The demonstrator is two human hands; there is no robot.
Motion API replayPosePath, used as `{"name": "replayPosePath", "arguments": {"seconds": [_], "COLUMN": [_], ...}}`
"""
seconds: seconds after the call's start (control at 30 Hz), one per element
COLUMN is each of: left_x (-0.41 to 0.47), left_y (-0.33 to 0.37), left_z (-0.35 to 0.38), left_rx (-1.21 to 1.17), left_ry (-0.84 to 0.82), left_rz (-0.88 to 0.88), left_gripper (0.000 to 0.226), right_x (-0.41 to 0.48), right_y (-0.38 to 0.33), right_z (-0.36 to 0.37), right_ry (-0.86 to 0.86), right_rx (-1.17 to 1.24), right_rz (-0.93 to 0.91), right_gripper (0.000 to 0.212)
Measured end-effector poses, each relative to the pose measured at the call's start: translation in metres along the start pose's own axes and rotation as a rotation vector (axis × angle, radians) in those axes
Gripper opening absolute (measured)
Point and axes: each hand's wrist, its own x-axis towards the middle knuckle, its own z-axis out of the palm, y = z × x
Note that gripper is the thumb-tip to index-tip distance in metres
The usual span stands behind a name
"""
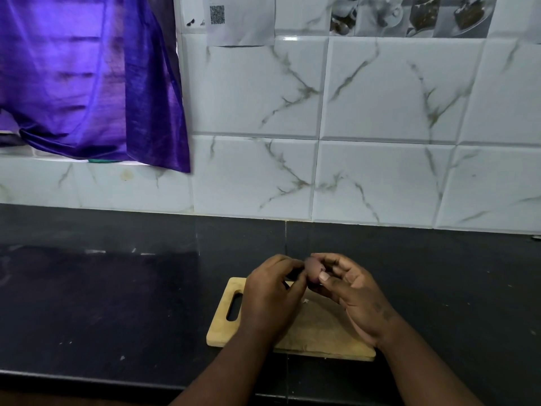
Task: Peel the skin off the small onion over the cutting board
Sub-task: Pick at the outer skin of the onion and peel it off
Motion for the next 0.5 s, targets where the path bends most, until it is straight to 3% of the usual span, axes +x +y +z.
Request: {"name": "replayPosePath", "arguments": {"seconds": [0.27,0.5], "left_x": [0.0012,0.0034], "left_y": [-0.0008,-0.0013], "left_z": [0.0010,0.0003], "left_rx": [-0.003,0.004], "left_ry": [0.001,0.046], "left_rz": [-0.010,-0.143], "left_gripper": [0.009,0.010], "right_x": [0.0006,-0.0010], "right_y": [0.0001,-0.0024], "right_z": [0.0010,0.0020], "right_ry": [-0.014,-0.041], "right_rx": [-0.023,0.027], "right_rz": [-0.020,-0.031], "right_gripper": [0.035,0.037]}}
